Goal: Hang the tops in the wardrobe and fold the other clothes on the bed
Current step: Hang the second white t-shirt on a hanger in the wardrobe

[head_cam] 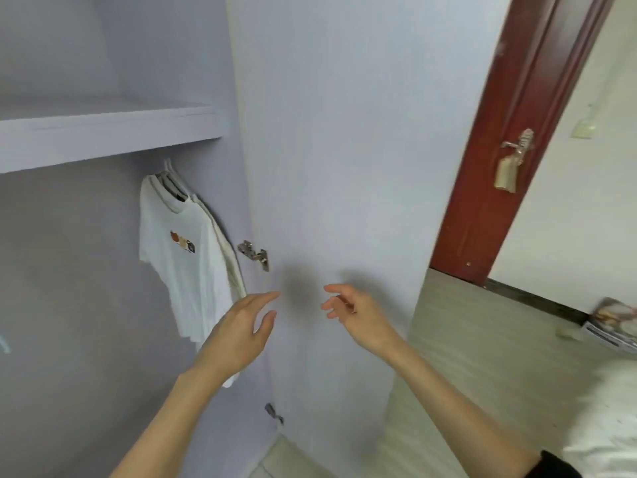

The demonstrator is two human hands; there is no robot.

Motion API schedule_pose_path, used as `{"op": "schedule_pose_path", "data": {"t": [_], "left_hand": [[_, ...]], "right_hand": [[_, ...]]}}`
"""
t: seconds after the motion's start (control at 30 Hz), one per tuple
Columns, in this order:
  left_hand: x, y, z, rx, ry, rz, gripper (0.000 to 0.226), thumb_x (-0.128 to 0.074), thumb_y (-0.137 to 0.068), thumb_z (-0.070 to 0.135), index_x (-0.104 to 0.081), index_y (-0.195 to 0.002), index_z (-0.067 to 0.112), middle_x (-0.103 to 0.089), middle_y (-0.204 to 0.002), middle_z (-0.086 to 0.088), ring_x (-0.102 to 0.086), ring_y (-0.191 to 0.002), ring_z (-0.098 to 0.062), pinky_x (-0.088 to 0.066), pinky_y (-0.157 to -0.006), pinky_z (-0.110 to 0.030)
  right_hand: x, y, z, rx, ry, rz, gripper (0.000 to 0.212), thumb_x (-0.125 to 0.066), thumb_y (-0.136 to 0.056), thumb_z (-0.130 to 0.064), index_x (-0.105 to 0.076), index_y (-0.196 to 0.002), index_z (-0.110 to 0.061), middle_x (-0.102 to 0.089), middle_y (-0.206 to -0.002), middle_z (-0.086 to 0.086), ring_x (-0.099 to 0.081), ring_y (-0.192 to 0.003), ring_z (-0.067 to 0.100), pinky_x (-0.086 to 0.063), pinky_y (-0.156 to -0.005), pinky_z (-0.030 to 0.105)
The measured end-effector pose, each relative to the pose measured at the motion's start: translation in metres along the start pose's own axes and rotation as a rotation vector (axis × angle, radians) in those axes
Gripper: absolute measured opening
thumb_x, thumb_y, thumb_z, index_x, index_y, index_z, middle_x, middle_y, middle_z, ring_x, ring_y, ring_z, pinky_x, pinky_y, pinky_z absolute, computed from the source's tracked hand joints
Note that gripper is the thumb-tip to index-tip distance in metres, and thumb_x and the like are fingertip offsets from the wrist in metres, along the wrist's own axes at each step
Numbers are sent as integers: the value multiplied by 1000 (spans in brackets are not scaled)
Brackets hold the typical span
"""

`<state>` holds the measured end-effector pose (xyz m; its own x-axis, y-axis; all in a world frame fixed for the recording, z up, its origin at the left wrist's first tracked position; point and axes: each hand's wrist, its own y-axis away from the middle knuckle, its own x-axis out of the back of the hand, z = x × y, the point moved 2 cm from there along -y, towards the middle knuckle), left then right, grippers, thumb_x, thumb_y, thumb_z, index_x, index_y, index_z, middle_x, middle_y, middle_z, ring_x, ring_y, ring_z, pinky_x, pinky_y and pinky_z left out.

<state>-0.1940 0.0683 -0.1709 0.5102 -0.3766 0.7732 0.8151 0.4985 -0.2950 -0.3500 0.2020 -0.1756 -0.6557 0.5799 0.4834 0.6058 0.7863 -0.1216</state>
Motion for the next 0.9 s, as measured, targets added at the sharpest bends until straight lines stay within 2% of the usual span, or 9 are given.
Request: {"op": "schedule_pose_path", "data": {"t": [0.1,0.17,0.23,0.33,0.47,0.53,0.6,0.7,0.9], "left_hand": [[-46,18,44,-86,71,-115,38,-44,-99,24,-48,-136,20,-50,-135,8,-45,-126,-11,-33,-105,-24],[-80,31,85,-187,97,-213,37,-43,-99,26,-48,-135,22,-50,-135,9,-46,-125,-10,-33,-105,-23],[-107,42,121,-267,123,-287,36,-43,-99,25,-49,-134,23,-51,-134,10,-47,-124,-9,-34,-103,-21],[-151,62,187,-412,149,-392,34,-46,-98,21,-53,-131,21,-56,-132,6,-51,-122,-13,-34,-100,-18],[-210,104,290,-626,174,-541,32,-52,-95,12,-59,-126,12,-61,-126,-3,-55,-118,-18,-24,-92,-1],[-243,131,339,-713,205,-621,33,-50,-95,14,-58,-127,13,-60,-127,-3,-54,-119,-18,-32,-99,-13],[-268,156,379,-772,214,-678,34,-47,-97,20,-55,-130,19,-57,-129,2,-53,-118,-15,-39,-100,-25],[-315,205,448,-846,230,-769,35,-45,-98,23,-52,-132,23,-53,-132,8,-51,-119,-10,-38,-97,-22],[-415,337,569,-1042,214,-1061,35,-45,-98,17,-52,-132,18,-53,-132,3,-51,-118,-10,-38,-96,-20]], "right_hand": [[40,74,22,-112,5,80,29,-42,-97,-3,-56,-122,-7,-67,-104,12,-62,-81,17,-43,-66,7],[75,128,39,-170,39,178,28,-45,-97,-5,-57,-123,-6,-67,-103,11,-61,-83,17,-44,-71,9],[105,176,50,-234,57,263,28,-45,-97,-5,-56,-123,-3,-67,-106,16,-64,-91,25,-45,-76,15],[150,261,71,-369,32,422,28,-42,-97,-2,-56,-121,-2,-67,-106,19,-65,-93,33,-45,-69,11],[202,383,95,-497,0,651,28,-43,-97,-3,-57,-121,-4,-67,-102,16,-63,-85,22,-50,-79,20],[226,445,107,-575,8,744,27,-43,-97,-6,-58,-120,-8,-67,-96,8,-64,-84,18,-49,-86,29],[244,493,117,-634,-25,814,27,-42,-98,-8,-57,-120,-10,-66,-94,4,-63,-82,16,-49,-83,30],[274,581,129,-713,-49,929,26,-43,-98,-10,-56,-121,-10,-65,-94,5,-62,-81,19,-48,-78,27],[308,760,160,-948,71,1101,28,-45,-96,-8,-58,-121,-10,-70,-104,10,-65,-96,25,-48,-87,33]]}}
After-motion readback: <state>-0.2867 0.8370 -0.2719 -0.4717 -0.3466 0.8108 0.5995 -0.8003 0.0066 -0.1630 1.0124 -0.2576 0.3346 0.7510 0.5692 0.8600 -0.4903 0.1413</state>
